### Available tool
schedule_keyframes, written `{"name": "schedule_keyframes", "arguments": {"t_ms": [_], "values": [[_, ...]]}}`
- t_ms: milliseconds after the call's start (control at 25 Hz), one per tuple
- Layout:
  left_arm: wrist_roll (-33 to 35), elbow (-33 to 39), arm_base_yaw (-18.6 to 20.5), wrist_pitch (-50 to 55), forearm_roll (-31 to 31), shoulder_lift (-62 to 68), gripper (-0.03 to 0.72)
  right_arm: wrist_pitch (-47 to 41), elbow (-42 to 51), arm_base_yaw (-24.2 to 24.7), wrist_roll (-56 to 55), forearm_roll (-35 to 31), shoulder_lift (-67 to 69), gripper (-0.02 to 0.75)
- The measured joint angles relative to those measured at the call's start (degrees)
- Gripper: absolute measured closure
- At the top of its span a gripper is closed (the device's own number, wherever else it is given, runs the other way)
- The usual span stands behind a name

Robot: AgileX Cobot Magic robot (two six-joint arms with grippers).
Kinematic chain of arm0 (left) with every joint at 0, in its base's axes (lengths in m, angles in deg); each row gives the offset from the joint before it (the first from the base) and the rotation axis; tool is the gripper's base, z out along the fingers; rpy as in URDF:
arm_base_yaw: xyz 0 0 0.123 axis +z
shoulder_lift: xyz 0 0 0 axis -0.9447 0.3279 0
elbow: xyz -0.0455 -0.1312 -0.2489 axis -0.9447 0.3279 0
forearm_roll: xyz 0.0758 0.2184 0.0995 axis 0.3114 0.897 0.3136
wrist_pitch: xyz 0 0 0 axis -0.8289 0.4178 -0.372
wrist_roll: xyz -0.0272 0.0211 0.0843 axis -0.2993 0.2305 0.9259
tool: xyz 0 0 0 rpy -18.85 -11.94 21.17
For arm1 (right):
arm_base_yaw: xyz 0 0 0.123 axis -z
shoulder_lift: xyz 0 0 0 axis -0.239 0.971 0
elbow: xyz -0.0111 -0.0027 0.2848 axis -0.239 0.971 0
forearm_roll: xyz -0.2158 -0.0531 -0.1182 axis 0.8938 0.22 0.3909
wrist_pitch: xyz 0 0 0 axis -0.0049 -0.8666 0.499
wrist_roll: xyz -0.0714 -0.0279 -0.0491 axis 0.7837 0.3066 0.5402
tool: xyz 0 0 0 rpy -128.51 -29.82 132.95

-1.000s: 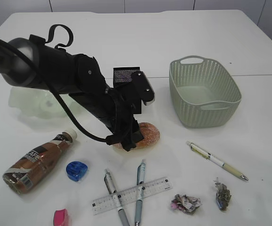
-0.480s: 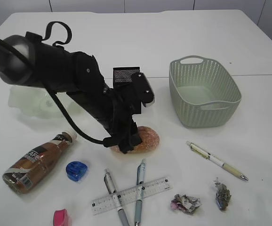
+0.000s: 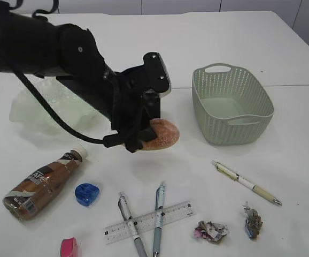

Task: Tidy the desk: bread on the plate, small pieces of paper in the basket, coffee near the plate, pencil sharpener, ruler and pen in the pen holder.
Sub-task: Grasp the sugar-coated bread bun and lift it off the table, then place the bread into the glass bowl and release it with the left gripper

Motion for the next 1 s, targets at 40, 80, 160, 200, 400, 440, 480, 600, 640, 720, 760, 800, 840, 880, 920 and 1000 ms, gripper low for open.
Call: {"name": "schedule_keyframes", "arguments": {"t_ms": [40,80,160,200,400,440,480,600,640,720,760,800,840,880,920,1000], "values": [[0.00,0.00,0.12,0.00,0.68,-0.77,0.416,0.00,0.00,0.00,0.00,0.00,0.00,0.239],[-0.10,0.00,0.69,0.00,1.12,-1.50,0.416,0.00,0.00,0.00,0.00,0.00,0.00,0.239],[-0.70,0.00,2.03,0.15,1.33,-2.75,0.416,0.00,0.00,0.00,0.00,0.00,0.00,0.239],[-1.29,0.00,2.86,0.19,1.33,-3.37,0.416,0.00,0.00,0.00,0.00,0.00,0.00,0.239],[-2.60,0.00,9.59,0.28,1.56,-5.83,0.416,0.00,0.00,0.00,0.00,-0.11,0.00,0.239],[-2.60,0.00,11.23,0.05,1.56,-6.10,0.416,0.00,0.00,0.00,0.00,-0.11,0.00,0.239],[-2.69,0.00,12.57,-0.19,1.56,-6.32,0.416,0.00,0.00,0.00,0.00,-0.11,0.00,0.239],[-2.69,0.00,16.78,-1.43,1.56,-6.45,0.416,0.00,0.00,0.00,0.00,-0.11,0.00,0.239],[-2.69,0.00,18.14,-2.37,1.56,-6.45,0.416,-0.10,0.00,0.00,0.00,-0.11,0.00,0.239],[-2.72,0.00,20.72,-5.11,1.56,-6.45,0.416,-0.24,0.00,0.00,0.00,-0.11,0.00,0.239],[-2.72,0.00,21.73,-6.85,1.56,-6.45,0.417,-0.53,0.00,0.00,0.00,-0.11,0.00,0.239],[-2.72,0.00,22.90,-8.31,1.56,-6.45,0.417,-0.84,0.00,0.00,0.00,-0.11,0.00,0.239],[-2.72,0.00,24.07,-9.82,1.46,-6.45,0.417,-1.06,0.00,0.00,0.00,-0.11,0.00,0.239],[-2.72,0.00,25.02,-11.00,1.46,-6.45,0.417,-1.41,0.00,0.00,0.00,-0.11,0.00,0.239],[-2.72,0.00,26.07,-11.74,1.33,-6.45,0.417,-1.53,0.00,0.00,0.00,-0.11,0.00,0.239],[-2.72,0.00,27.72,-12.58,0.26,-6.16,0.416,-1.53,0.00,0.00,0.00,-0.11,0.00,0.239]]}}
